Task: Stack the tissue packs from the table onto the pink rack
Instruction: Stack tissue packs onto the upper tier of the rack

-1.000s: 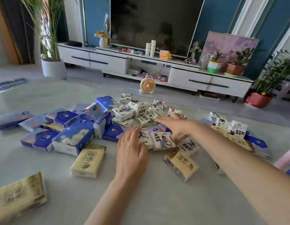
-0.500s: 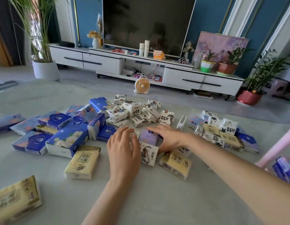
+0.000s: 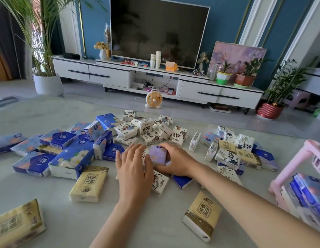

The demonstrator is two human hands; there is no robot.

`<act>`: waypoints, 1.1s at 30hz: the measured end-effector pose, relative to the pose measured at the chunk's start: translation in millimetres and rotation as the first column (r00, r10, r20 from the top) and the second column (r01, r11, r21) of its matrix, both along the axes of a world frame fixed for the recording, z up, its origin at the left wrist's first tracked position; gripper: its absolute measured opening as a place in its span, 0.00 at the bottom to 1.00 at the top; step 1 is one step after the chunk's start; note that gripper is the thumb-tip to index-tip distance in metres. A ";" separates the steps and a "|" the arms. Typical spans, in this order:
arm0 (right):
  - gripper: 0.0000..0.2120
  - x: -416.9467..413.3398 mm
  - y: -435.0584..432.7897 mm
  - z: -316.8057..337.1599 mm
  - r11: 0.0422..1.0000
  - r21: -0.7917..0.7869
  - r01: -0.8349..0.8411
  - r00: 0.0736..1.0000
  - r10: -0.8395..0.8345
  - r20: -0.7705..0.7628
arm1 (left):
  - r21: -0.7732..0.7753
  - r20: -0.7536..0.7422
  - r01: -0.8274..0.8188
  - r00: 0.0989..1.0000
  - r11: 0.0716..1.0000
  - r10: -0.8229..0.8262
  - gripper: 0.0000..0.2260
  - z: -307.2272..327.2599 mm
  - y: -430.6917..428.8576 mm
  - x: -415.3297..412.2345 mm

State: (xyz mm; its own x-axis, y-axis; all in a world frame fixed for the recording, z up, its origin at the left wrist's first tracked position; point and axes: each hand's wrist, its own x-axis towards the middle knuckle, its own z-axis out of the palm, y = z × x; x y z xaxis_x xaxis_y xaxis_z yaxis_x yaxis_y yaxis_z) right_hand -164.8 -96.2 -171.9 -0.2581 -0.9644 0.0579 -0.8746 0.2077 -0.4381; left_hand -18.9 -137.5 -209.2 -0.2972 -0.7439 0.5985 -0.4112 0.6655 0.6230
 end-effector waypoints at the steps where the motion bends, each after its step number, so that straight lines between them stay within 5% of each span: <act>1: 0.32 1.0 0.5 2.6 1.000 -0.025 -0.006 1.000 0.006 -0.021 | -0.012 0.006 0.004 1.000 1.000 -0.004 0.23 -0.5 -0.4 -0.1; 7: 0.32 23.9 27.5 49.6 0.977 -0.202 -0.066 0.991 0.040 -0.131 | 0.013 -0.258 0.230 0.941 0.973 -0.219 0.24 15.1 8.5 4.8; 10: 0.37 41.5 57.0 72.2 0.969 -0.194 -0.155 0.969 0.111 -0.222 | -0.066 -0.304 0.367 0.878 0.928 -0.369 0.23 27.8 25.0 6.3; 13: 0.39 47.9 96.5 93.0 0.975 -0.167 -0.149 0.945 0.091 -0.313 | 0.051 -0.460 0.447 0.804 0.893 -0.377 0.17 47.5 50.9 4.0; 16: 0.39 49.1 143.7 108.7 0.985 -0.133 -0.112 0.929 0.056 -0.365 | 0.206 -0.625 0.629 0.674 0.750 -0.393 0.10 75.8 94.6 8.0; 21: 0.41 62.3 235.7 131.0 0.979 -0.183 -0.086 0.967 0.038 -0.251 | 0.288 -0.738 0.834 0.507 0.471 -0.446 0.15 106.5 162.4 29.0; 26: 0.30 37.5 314.3 173.0 0.913 -0.365 0.185 0.977 -0.132 0.165 | 0.219 -0.682 0.877 0.451 0.427 -0.576 0.12 161.5 220.4 -3.9; 29: 0.19 -8.4 341.7 187.5 0.720 -0.504 0.477 0.873 -0.319 0.369 | 0.208 -0.552 0.828 0.538 0.520 -0.636 0.12 189.6 249.0 -45.1; 31: 0.14 -44.5 351.9 189.8 0.591 -0.538 0.600 0.796 -0.508 0.329 | 0.234 -0.418 0.808 0.586 0.541 -0.694 0.12 195.3 264.9 -77.7; 33: 0.10 -69.9 356.1 183.5 0.565 -0.530 0.632 0.738 -0.647 0.191 | 0.240 -0.284 0.782 0.624 0.576 -0.728 0.14 191.4 280.6 -105.1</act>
